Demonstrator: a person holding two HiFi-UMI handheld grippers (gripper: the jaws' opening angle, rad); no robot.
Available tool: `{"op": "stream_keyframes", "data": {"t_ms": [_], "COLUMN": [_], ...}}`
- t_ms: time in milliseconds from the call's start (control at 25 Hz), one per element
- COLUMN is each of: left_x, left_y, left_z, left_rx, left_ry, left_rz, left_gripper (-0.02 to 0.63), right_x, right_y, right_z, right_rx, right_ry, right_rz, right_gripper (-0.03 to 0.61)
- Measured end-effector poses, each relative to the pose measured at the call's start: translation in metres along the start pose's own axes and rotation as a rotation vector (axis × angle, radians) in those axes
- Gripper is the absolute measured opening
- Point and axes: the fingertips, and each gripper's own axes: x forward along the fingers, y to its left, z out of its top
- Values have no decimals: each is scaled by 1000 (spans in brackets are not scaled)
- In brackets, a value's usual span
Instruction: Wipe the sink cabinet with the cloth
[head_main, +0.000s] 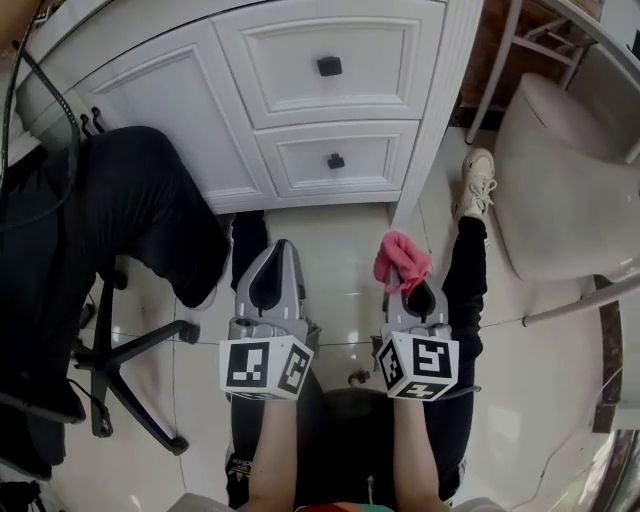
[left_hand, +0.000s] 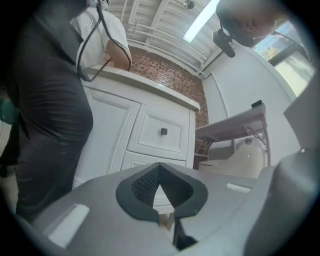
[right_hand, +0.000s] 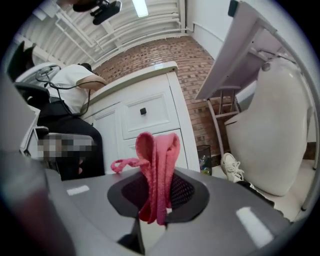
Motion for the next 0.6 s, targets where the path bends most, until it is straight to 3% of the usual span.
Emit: {"op": "stream_keyframes", "data": {"t_ms": [320, 600], "left_x": [-41, -52], "left_y": [-11, -10], "left_z": [51, 64], "left_rx": [38, 70], "left_ry": [-96, -125], "left_rz": [-6, 11], "left_gripper": [13, 14], "right_x": [-29, -45], "right_y": [35, 65], "right_z": [76, 86], "right_rx": [-46, -106], "right_ry": [-171, -186], "right_rz": [72, 122], "right_gripper": [67, 67]}}
